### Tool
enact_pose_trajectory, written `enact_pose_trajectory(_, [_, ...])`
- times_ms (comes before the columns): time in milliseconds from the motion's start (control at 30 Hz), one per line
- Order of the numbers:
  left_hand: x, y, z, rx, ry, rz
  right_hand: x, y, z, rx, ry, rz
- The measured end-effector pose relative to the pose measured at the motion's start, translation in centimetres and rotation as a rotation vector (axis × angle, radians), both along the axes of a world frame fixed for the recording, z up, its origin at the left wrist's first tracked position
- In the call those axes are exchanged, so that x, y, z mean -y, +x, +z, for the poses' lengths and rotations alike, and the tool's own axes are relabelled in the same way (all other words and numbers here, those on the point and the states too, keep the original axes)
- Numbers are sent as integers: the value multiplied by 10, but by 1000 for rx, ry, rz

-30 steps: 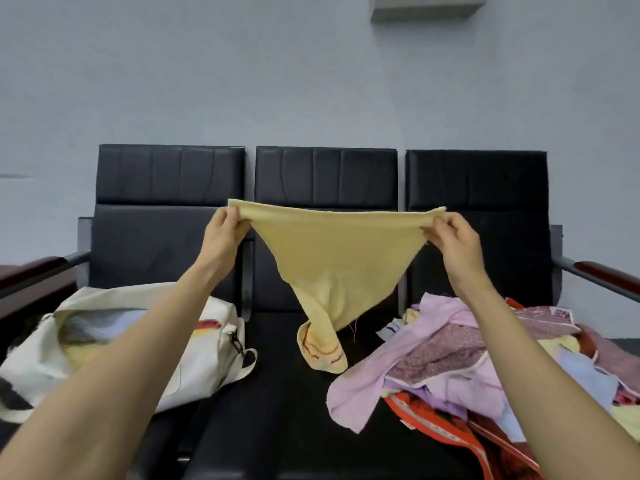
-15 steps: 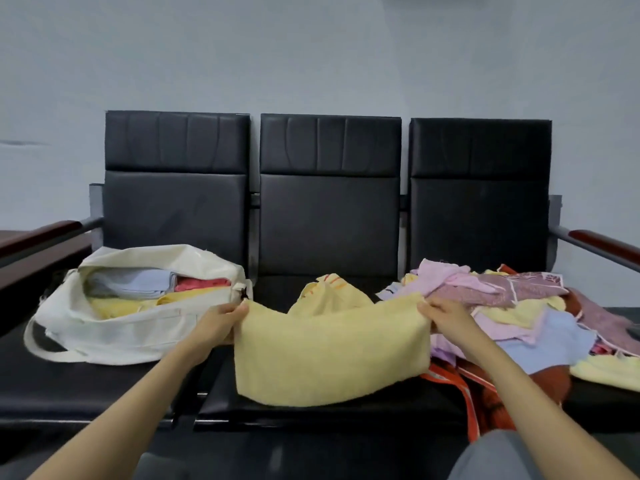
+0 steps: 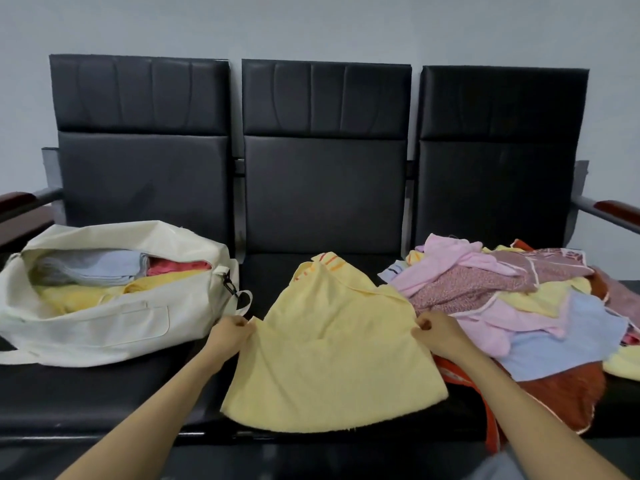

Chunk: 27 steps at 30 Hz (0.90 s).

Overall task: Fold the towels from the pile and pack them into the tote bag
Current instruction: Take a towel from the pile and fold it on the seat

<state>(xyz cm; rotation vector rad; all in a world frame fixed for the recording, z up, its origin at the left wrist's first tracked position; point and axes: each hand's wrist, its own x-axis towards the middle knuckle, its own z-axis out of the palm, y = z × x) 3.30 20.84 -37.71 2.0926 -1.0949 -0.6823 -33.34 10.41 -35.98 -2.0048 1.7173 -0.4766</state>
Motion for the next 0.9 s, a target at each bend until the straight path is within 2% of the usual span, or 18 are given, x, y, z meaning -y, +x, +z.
enact_pose_trajectory(300, [11,-10,9,35,144,-148,6,8,1,115,23,21])
enact_pose_trajectory(500, [17,-9,9,-26,269,-182,4,7,11,294,59,71])
enact_pose_trajectory(567, [17,-6,10,-120,217,-178,4,3,10,323,90,85])
enact_pose_trajectory(733, [9,1,15,-623,25,-104,4,-8,7,386,217,104])
enact_pose_trajectory(900, [-1,5,22,-770,-167,-138,-5,-14,8,437,391,151])
